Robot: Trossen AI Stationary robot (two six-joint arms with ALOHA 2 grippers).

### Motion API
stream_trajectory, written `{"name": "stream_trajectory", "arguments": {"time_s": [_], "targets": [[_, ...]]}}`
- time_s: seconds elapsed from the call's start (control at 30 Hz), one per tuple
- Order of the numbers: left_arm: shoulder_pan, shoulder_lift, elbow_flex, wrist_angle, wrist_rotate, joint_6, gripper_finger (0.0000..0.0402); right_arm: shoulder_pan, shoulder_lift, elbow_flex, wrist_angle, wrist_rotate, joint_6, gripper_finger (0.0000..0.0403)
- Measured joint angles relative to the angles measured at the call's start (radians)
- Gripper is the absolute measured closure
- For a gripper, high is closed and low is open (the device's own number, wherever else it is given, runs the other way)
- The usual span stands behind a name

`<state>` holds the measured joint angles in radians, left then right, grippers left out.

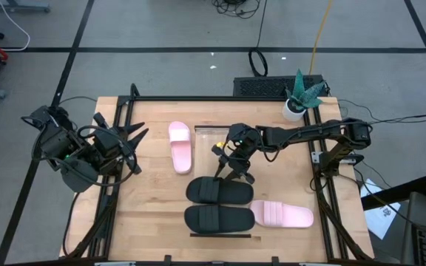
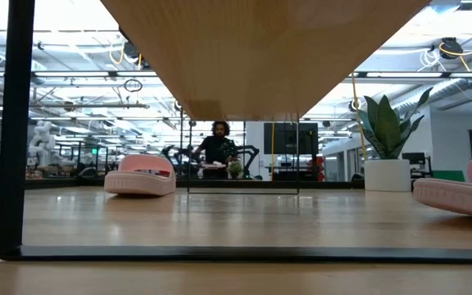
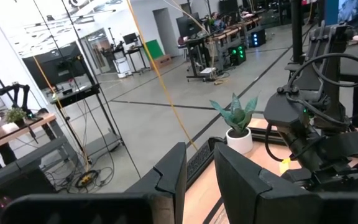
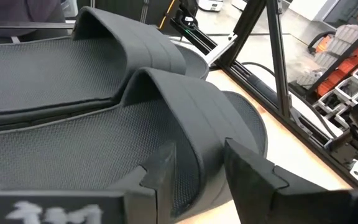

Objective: Pick and place slides into the shelf
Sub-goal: Put the black slides on the shelf, then put the top pink slides on the shelf

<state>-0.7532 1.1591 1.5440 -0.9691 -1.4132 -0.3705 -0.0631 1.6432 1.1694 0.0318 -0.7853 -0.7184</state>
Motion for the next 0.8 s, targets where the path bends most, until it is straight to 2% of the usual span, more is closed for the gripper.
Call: {"name": "stream_trajectory", "arguments": {"time_s": [0.47,0.8], "targets": [[0.000,0.000,0.000,0.000,0.000,0.000,0.0314,0.001,-0.001,0.000,0.001,-0.003,0.026,0.0277],[0.000,0.000,0.000,0.000,0.001,0.000,0.0314,0.025,-0.065,0.000,-0.063,0.003,0.027,0.0277]]}}
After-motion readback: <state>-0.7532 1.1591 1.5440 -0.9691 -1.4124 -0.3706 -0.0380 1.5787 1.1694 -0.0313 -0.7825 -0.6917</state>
